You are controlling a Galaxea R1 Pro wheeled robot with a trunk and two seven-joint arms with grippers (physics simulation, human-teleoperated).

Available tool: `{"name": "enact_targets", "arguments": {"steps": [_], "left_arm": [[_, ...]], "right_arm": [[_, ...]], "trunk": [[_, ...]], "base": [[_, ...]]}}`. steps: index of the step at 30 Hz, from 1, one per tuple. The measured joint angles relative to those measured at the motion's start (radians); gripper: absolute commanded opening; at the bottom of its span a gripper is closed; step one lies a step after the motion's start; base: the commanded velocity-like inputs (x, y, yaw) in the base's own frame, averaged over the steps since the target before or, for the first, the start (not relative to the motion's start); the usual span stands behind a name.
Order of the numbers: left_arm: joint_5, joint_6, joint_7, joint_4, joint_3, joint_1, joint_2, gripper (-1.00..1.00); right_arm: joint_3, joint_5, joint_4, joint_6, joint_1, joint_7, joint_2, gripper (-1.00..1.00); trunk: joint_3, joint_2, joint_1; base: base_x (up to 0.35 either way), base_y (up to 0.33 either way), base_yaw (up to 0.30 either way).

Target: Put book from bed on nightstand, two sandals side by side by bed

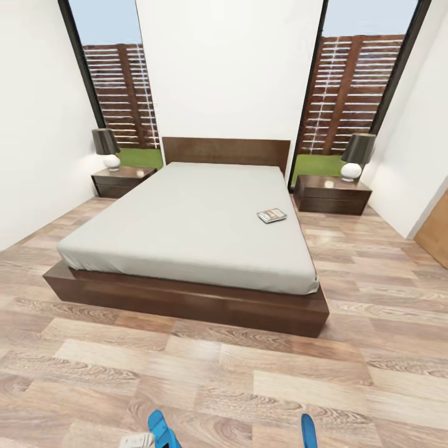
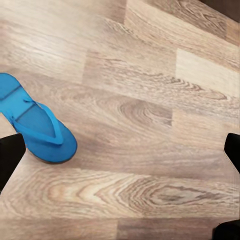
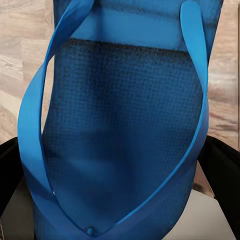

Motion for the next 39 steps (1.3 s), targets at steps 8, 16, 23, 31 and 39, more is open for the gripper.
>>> {"name": "enact_targets", "arguments": {"steps": [8,16,23,31,39], "left_arm": [[0.000,0.000,-0.001,0.000,0.000,0.000,0.000,1.00],[0.000,0.000,0.000,-0.001,0.000,0.000,0.000,1.00],[0.000,0.000,0.000,0.000,0.000,0.000,0.000,1.00],[0.000,0.000,-0.001,0.000,0.000,0.000,0.000,1.00],[0.000,0.000,-0.001,0.000,0.000,0.000,0.000,1.00]], "right_arm": [[0.000,0.000,0.000,0.000,0.000,0.000,0.000,-1.00],[0.000,0.000,0.000,0.000,0.000,0.000,0.000,-1.00],[0.000,0.000,0.000,0.000,0.000,0.000,0.000,-1.00],[0.000,0.000,0.000,0.000,0.000,0.000,0.000,-1.00],[0.000,0.001,0.000,0.000,0.000,-0.001,0.000,-1.00]], "trunk": [[0.000,0.000,0.000],[0.000,0.000,0.000],[0.000,0.000,0.000],[0.000,0.000,0.000],[0.000,0.000,0.000]], "base": [[0.189,-0.097,0.000],[0.012,-0.025,0.000],[0.073,-0.141,0.000],[0.018,-0.029,0.009],[0.001,-0.001,0.228]]}}
